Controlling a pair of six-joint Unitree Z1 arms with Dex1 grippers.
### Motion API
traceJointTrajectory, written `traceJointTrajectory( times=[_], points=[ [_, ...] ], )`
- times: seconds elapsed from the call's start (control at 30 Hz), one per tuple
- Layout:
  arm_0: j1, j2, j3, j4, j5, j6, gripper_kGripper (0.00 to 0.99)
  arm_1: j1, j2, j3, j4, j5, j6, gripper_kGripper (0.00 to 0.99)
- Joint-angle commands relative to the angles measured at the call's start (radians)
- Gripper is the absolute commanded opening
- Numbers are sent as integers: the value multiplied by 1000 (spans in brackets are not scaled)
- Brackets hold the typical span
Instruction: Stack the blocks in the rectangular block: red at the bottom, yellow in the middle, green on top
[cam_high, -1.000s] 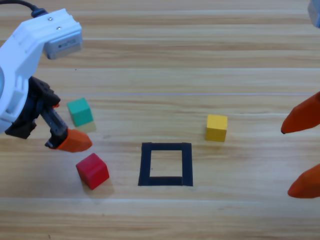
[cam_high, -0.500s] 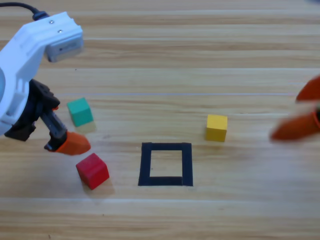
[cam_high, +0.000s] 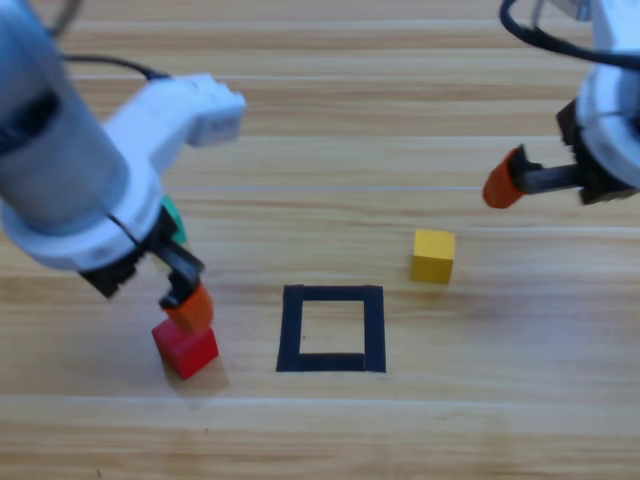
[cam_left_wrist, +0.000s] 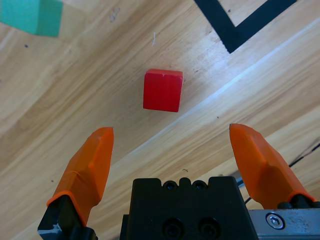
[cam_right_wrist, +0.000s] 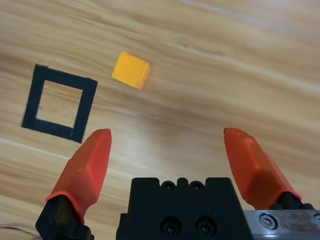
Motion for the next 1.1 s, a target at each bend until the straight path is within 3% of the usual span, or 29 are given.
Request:
traceJointTrajectory(
  times=[0.03,0.2,0.33,0.57,1.1],
  points=[
    [-20,80,-8,-4,-12,-48,990,-12,200,-128,148,2,118,990],
    [-18,81,-5,-40,-35,-52,990,-12,272,-174,151,5,146,990],
    [-12,109,-8,-58,-36,-54,990,-12,302,-228,156,68,161,990],
    [8,158,33,-119,-41,-49,990,-58,387,-309,156,154,183,990],
    [100,190,131,-242,-59,-9,990,-95,545,-361,151,128,249,939]
  ],
)
